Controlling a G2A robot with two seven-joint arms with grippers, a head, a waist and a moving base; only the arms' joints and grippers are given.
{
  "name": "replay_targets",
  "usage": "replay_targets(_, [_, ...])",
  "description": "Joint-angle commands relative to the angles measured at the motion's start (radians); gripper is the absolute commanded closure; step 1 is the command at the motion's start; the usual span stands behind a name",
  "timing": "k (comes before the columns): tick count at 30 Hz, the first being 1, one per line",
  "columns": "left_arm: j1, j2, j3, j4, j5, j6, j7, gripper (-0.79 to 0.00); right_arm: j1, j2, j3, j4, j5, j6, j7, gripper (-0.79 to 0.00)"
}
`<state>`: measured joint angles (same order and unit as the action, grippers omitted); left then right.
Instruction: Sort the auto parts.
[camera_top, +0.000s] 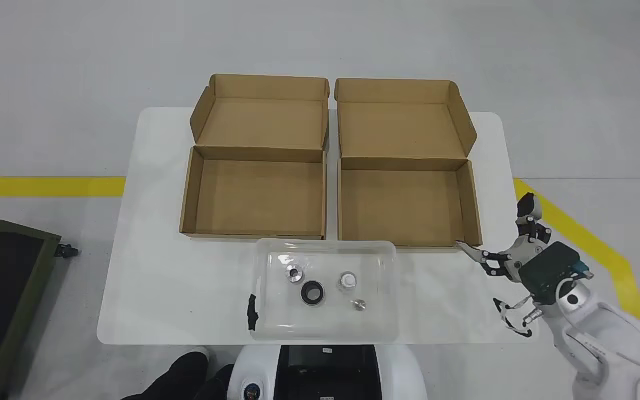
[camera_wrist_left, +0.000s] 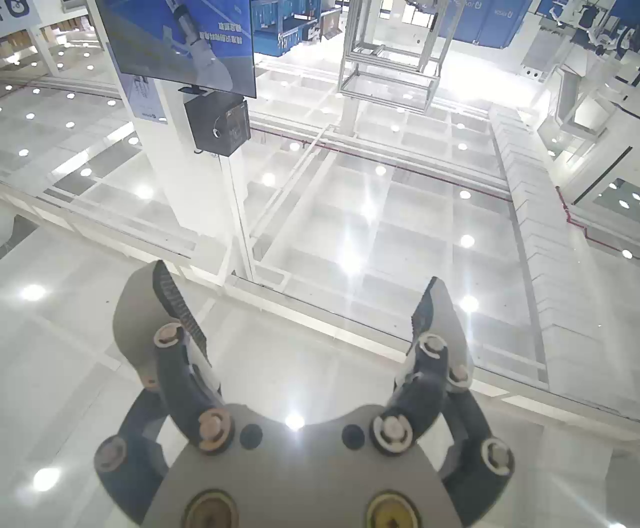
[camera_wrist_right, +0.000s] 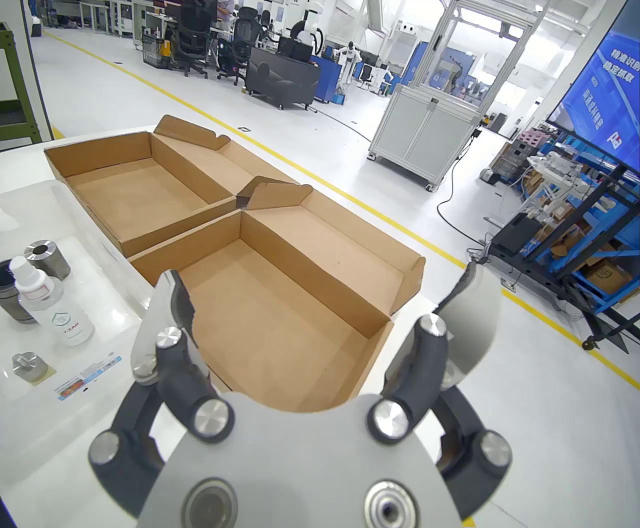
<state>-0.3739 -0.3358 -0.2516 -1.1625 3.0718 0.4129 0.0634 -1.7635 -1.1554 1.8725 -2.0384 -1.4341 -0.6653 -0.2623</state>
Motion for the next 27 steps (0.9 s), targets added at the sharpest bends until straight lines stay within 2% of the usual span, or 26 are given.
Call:
replay_targets(1, [0.0, 0.0, 0.0, 0.0, 0.0, 0.0, 0.0, -0.785, 0.0, 0.0, 0.0, 0.0, 0.0, 0.0, 0.0, -0.784])
replay_targets(21, [0.0, 0.0, 0.0, 0.0, 0.0, 0.0, 0.0, -0.785, 0.0, 0.0, -0.004, -0.001, 0.001, -0.002, 0.003, -0.785])
replay_targets(27, [0.0, 0.0, 0.0, 0.0, 0.0, 0.0, 0.0, -0.785, 0.036, 0.008, -0.076, -0.023, -0.008, -0.094, 0.096, -0.785])
